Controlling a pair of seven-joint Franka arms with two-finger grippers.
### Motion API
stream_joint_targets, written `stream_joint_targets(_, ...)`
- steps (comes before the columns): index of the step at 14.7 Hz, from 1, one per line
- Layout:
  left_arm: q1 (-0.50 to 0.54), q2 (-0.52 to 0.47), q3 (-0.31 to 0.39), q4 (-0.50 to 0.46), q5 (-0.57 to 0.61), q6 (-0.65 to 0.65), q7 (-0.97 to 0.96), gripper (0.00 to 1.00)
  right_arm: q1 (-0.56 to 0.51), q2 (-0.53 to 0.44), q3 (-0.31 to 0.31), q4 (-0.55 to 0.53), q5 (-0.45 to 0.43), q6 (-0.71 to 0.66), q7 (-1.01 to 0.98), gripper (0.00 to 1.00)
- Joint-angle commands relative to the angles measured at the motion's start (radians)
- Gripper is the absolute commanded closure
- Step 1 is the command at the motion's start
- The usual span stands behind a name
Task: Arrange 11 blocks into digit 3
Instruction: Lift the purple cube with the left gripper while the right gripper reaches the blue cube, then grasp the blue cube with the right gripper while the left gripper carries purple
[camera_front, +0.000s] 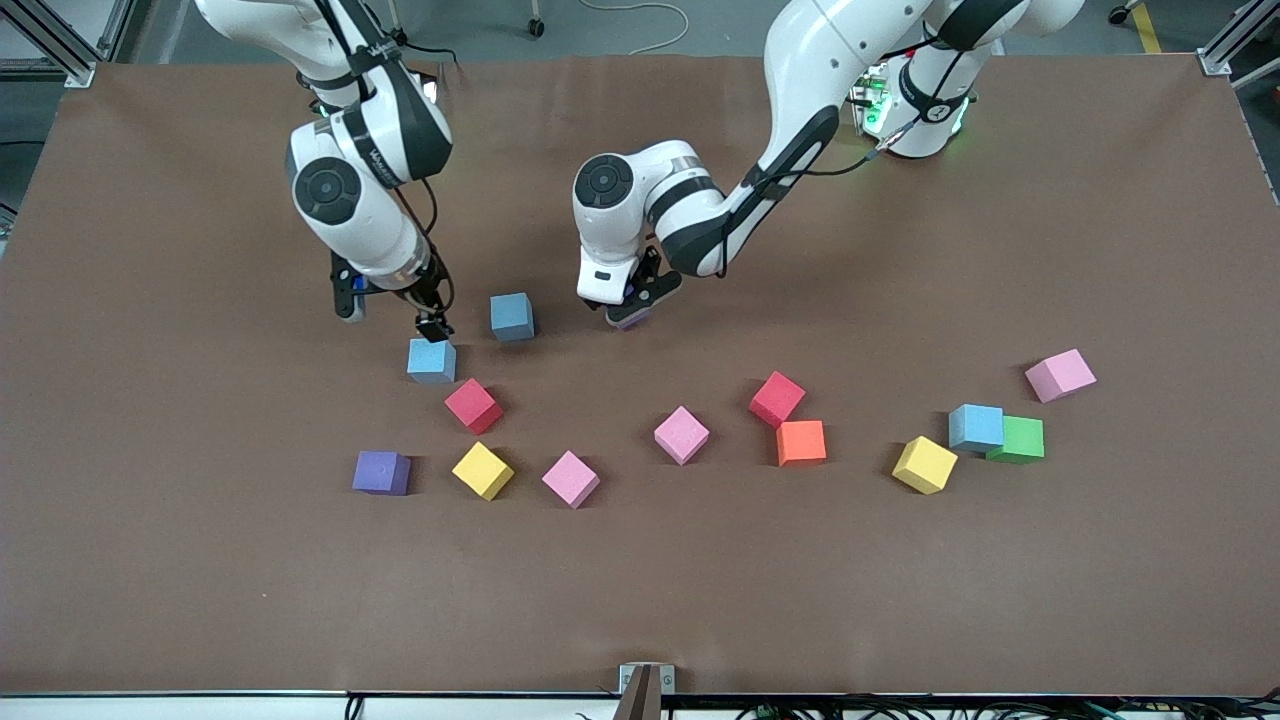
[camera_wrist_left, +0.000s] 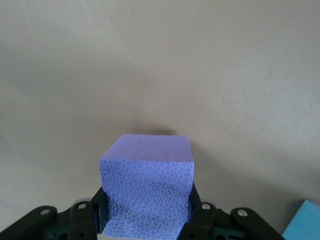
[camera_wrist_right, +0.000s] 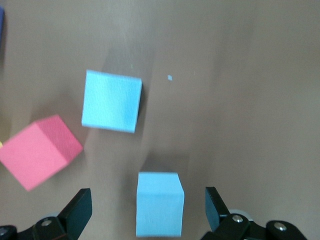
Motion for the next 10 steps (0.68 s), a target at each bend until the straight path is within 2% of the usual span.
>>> stream_joint_targets(1,0.053,-0.159,-0.004,-0.112,0.022,-0.058,0.109,0.84,0.045,0.029,-0.007,-0.028,0.022,0.07,0.022,0.0)
stream_joint_targets(4,0.078,-0.267,-0.007,-0.225,0.017,-0.055,0.186,0.84,0.086,0.111,-0.007,-0.028,0.057,0.161,0.025,0.0)
stream_joint_targets(6,0.102,-0.304,-0.019,-0.285,0.008,-0.042,0.215,0.85,0.114,0.152,-0.007,-0.028,0.066,0.205,0.028,0.0)
stream_joint_targets(10,0.232,-0.327,-0.155,-0.434,0.01,0.129,0.218,0.85,0.131,0.192,-0.007,-0.02,0.078,0.245,0.04,0.0)
